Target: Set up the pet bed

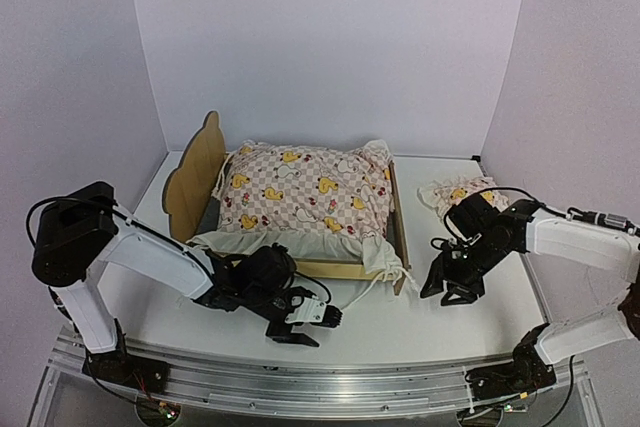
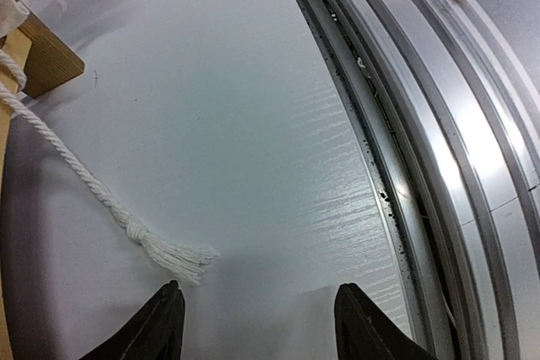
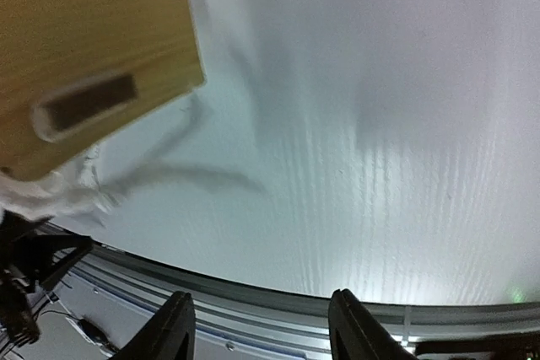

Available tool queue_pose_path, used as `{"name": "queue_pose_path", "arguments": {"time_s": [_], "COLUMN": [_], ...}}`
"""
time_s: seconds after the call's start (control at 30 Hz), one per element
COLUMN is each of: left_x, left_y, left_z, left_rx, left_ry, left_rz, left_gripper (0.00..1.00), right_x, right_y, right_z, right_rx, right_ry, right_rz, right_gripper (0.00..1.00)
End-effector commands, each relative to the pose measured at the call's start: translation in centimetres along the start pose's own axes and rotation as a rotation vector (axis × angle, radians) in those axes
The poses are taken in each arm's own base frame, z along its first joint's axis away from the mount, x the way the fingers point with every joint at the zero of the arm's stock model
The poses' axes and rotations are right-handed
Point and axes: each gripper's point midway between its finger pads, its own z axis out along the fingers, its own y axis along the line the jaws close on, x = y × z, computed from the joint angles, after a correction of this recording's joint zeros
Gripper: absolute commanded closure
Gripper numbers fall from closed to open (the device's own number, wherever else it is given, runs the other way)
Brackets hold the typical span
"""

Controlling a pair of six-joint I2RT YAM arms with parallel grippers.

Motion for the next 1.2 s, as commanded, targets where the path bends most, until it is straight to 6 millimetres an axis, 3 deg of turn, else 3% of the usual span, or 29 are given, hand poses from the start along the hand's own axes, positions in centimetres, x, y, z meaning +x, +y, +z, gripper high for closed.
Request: {"name": "queue_pose_path", "arguments": {"time_s": [0.0, 0.1, 0.23, 0.33, 0.47, 0.57, 0.63, 0.73, 0.83, 0.93, 1.07, 1.17], "left_x": [-4.7, -6.6, -7.3, -7.3, -7.8, -8.4, -8.0, -6.2, -4.0, -0.9, 2.5, 4.2], "left_y": [1.6, 2.8, 5.1, 7.8, 13.8, 17.8, 19.4, 20.1, 19.3, 18.5, 17.1, 16.4], "left_z": [-3.7, -6.5, -10.9, -15.1, -23.2, -30.3, -35.0, -39.9, -42.3, -43.1, -42.3, -41.2], "left_rx": [-0.059, -0.109, -0.206, -0.308, -0.53, -0.742, -0.882, -1.028, -1.108, -1.15, -1.154, -1.141], "left_ry": [-0.087, -0.097, -0.056, -0.057, -0.132, -0.201, -0.24, -0.259, -0.239, -0.212, -0.167, -0.132], "left_rz": [0.054, 0.04, -0.064, -0.143, -0.272, -0.343, -0.393, -0.461, -0.489, -0.583, -0.666, -0.685], "left_gripper": [0.35, 0.32, 0.31, 0.3, 0.28, 0.27, 0.28, 0.27, 0.27, 0.26, 0.26, 0.26], "right_x": [2.4, -0.8, -5.2, -7.6, -11.3, -13.9, -15.3, -16.4, -17.3, -17.8, -18.2, -18.6], "right_y": [-5.3, -4.8, 0.6, 3.6, 7.2, 9.0, 9.8, 10.3, 10.1, 9.7, 7.8, 5.8], "right_z": [-1.3, -5.0, -9.4, -11.3, -11.9, -10.7, -9.4, -6.5, -4.1, -2.1, -0.7, -1.0], "right_rx": [0.274, 0.348, 0.23, 0.185, 0.148, 0.15, 0.156, 0.158, 0.176, 0.203, 0.281, 0.361], "right_ry": [0.071, -0.104, -0.297, -0.386, -0.462, -0.479, -0.482, -0.431, -0.401, -0.367, -0.364, -0.401], "right_rz": [0.068, -0.001, -0.139, -0.198, -0.232, -0.247, -0.253, -0.245, -0.235, -0.224, -0.201, -0.18], "right_gripper": [0.37, 0.34, 0.33, 0.32, 0.34, 0.38, 0.4, 0.42, 0.43, 0.49, 0.67, 0.75]}}
